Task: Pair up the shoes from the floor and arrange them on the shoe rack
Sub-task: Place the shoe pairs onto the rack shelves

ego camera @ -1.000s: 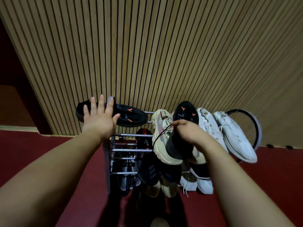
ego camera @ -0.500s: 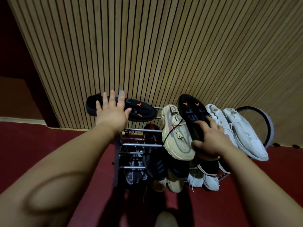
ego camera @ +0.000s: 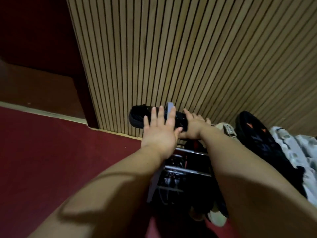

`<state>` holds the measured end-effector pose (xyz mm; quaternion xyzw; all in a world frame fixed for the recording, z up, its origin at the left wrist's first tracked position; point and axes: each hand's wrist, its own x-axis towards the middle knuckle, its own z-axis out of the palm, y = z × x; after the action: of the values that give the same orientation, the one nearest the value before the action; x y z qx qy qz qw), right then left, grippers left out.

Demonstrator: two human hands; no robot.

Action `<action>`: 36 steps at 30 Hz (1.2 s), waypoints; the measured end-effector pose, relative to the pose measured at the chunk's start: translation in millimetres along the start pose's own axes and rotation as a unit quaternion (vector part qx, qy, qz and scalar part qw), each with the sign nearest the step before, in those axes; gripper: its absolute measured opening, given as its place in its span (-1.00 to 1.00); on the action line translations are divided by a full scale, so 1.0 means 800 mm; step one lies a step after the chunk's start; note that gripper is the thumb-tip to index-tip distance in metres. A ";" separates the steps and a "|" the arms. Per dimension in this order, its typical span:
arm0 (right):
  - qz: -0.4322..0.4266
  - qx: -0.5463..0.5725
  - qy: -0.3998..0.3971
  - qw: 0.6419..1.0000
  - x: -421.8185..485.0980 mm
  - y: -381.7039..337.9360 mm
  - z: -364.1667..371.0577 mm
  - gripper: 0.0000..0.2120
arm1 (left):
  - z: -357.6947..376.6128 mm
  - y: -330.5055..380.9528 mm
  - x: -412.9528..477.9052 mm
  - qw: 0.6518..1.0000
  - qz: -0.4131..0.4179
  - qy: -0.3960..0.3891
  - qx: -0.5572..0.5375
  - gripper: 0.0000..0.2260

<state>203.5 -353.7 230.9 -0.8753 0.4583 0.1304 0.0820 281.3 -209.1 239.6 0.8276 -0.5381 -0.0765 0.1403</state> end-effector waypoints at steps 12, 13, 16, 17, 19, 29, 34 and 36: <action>-0.053 -0.083 0.057 0.993 -0.025 0.053 -0.039 0.16 | -0.001 0.006 -0.001 1.000 0.011 -0.006 -0.002 -0.45; -0.042 -0.099 0.059 0.992 -0.034 0.068 -0.049 0.17 | -0.002 0.006 -0.002 1.000 0.011 -0.005 -0.002 -0.45; -0.023 -0.144 0.052 0.988 -0.068 0.121 -0.078 0.20 | -0.002 0.004 -0.003 1.000 0.015 -0.006 -0.006 -0.44; -0.019 -0.153 0.044 0.987 -0.079 0.135 -0.086 0.21 | -0.003 0.001 -0.004 1.000 0.014 -0.009 -0.002 -0.43; -0.012 -0.170 0.026 0.985 -0.105 0.162 -0.102 0.21 | -0.006 0.002 -0.005 1.000 0.012 -0.018 0.001 -0.41; -0.096 -0.147 -0.077 0.981 -0.128 0.183 -0.068 -0.11 | -0.012 0.037 -0.022 0.986 -0.018 0.017 0.162 -0.32; -0.044 -0.011 0.087 0.995 -0.182 0.200 -0.019 -0.12 | 0.023 0.110 -0.035 0.979 0.126 -0.049 0.154 -0.19; -0.017 0.059 0.120 0.991 -0.208 0.213 0.013 -0.04 | 0.034 0.126 -0.033 0.985 0.075 -0.133 0.081 -0.12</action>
<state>-29.3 -317.5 267.4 -0.8860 0.4566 -0.0047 0.0802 174.8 -227.4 244.7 0.7760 -0.6169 -0.1310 0.0057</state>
